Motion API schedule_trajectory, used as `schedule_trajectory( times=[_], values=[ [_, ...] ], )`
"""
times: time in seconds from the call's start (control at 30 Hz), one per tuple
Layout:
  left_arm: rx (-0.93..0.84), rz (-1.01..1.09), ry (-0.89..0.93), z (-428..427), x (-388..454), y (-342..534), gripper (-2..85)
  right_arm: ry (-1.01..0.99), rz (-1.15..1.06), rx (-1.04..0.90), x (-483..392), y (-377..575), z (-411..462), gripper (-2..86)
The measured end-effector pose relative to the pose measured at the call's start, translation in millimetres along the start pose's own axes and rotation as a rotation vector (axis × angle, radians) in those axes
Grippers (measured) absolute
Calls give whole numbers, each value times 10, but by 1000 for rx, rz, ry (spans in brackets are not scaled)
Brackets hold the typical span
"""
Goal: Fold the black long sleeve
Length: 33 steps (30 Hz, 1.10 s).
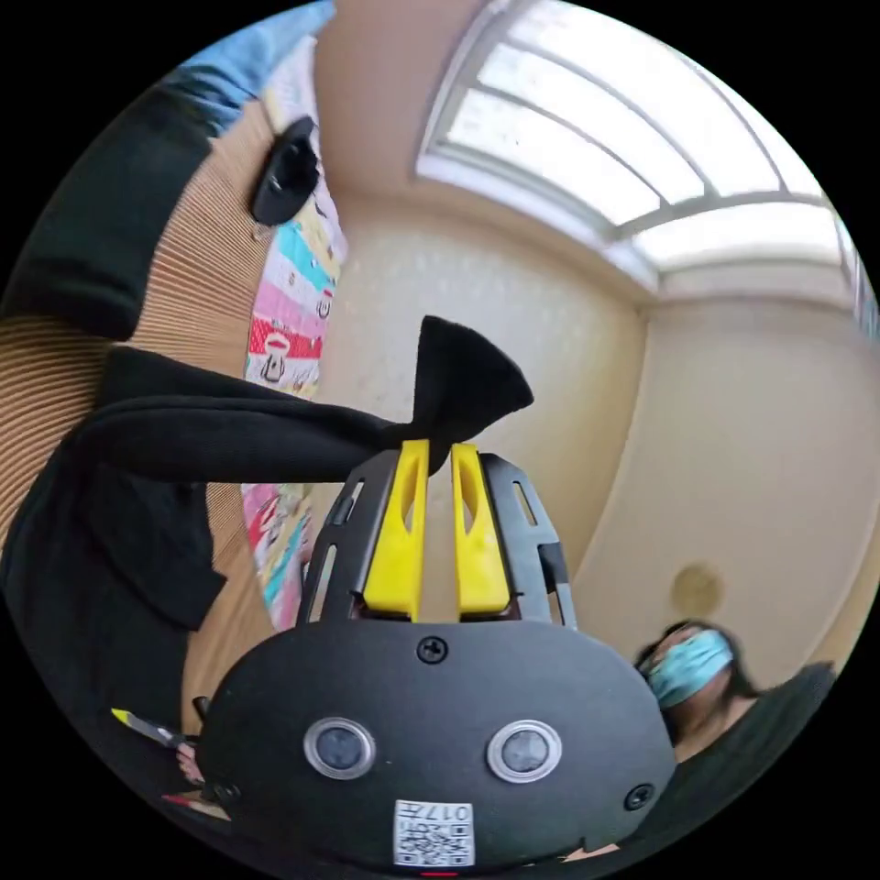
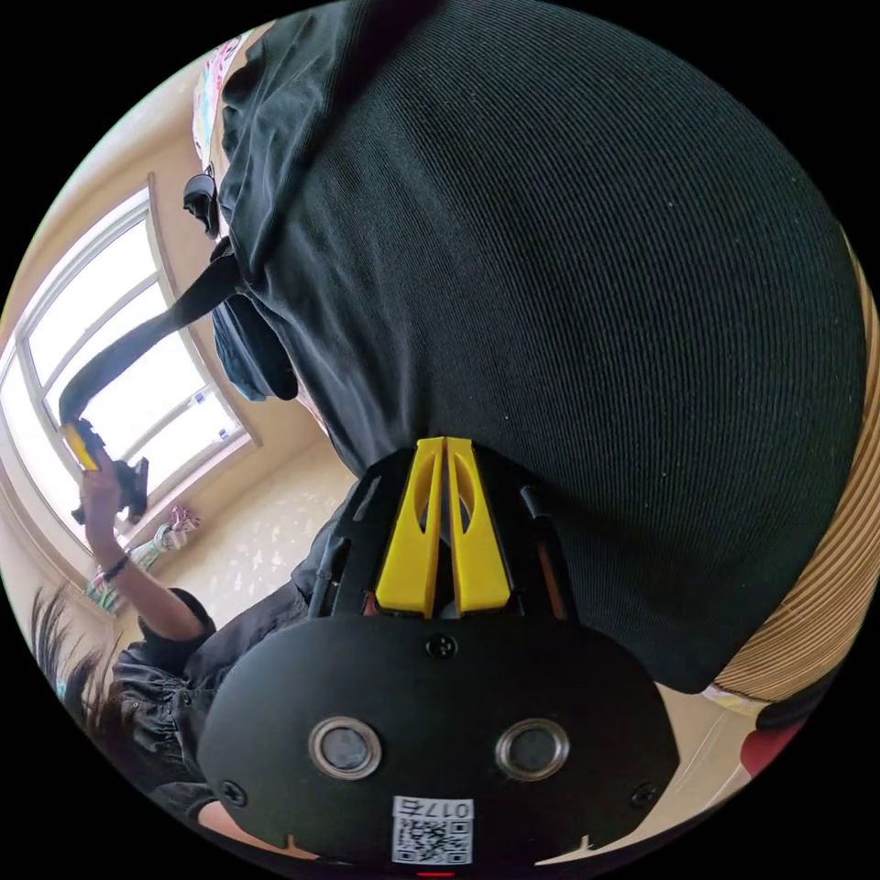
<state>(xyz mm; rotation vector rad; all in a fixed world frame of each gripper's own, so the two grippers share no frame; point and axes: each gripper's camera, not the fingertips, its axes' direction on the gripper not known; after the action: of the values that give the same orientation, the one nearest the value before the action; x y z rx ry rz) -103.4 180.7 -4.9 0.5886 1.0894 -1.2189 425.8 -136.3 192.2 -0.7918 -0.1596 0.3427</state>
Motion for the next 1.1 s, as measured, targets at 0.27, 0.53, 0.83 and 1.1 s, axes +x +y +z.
schedule_trajectory(
  times=[0.27, 0.53, 0.83, 1.1],
  values=[
    [-724, 83, -514, 937, -813, 1788, 66, -27, 4, 65, 227, 321, -314, 30],
    [-611, -175, -849, -238, -1473, 1696, 51, -379, 177, 550, 777, 768, -1171, 116],
    [-581, -180, -965, -329, -1366, 1432, 51, -406, 582, 615, 692, 651, -913, 108],
    [-591, -205, -933, -269, -1332, 1487, 51, -355, 46, 878, -1167, 730, -1361, 36]
  ],
)
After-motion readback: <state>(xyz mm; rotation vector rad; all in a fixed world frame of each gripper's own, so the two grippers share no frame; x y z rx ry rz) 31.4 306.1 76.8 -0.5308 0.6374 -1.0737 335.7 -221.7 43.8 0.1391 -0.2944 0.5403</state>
